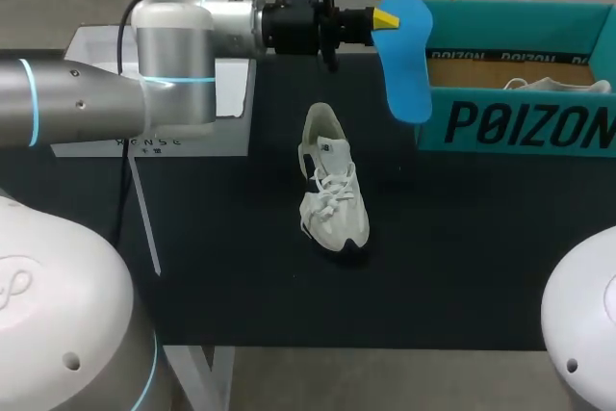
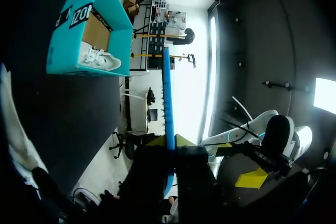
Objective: Take the shoe out of the shoebox, open the shoe tongue, remove and reinsert the insole, then place the shoe into the shoebox
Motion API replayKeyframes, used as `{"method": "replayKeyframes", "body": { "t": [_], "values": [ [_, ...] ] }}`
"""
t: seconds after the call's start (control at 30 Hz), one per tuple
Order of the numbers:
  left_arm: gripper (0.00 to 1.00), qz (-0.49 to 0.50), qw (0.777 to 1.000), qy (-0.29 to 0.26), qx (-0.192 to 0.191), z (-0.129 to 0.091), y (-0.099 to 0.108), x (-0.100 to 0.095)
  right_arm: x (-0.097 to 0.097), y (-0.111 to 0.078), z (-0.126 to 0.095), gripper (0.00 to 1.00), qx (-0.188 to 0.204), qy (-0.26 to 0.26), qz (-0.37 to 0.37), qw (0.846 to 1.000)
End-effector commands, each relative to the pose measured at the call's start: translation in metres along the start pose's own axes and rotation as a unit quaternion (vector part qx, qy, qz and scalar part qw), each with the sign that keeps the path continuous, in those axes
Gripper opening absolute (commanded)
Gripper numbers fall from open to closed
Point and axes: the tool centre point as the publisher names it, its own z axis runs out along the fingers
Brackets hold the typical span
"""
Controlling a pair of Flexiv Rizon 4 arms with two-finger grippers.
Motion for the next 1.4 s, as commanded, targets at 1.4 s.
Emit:
{"method": "replayKeyframes", "body": {
  "t": [1.4],
  "values": [
    [0.0, 0.0, 1.0, -0.001, 0.005, 0.0, 0.005, 0.003, -0.05, 0.015, -0.002, 1.0, -0.015, 0.198, -0.037, 0.979]
  ]
}}
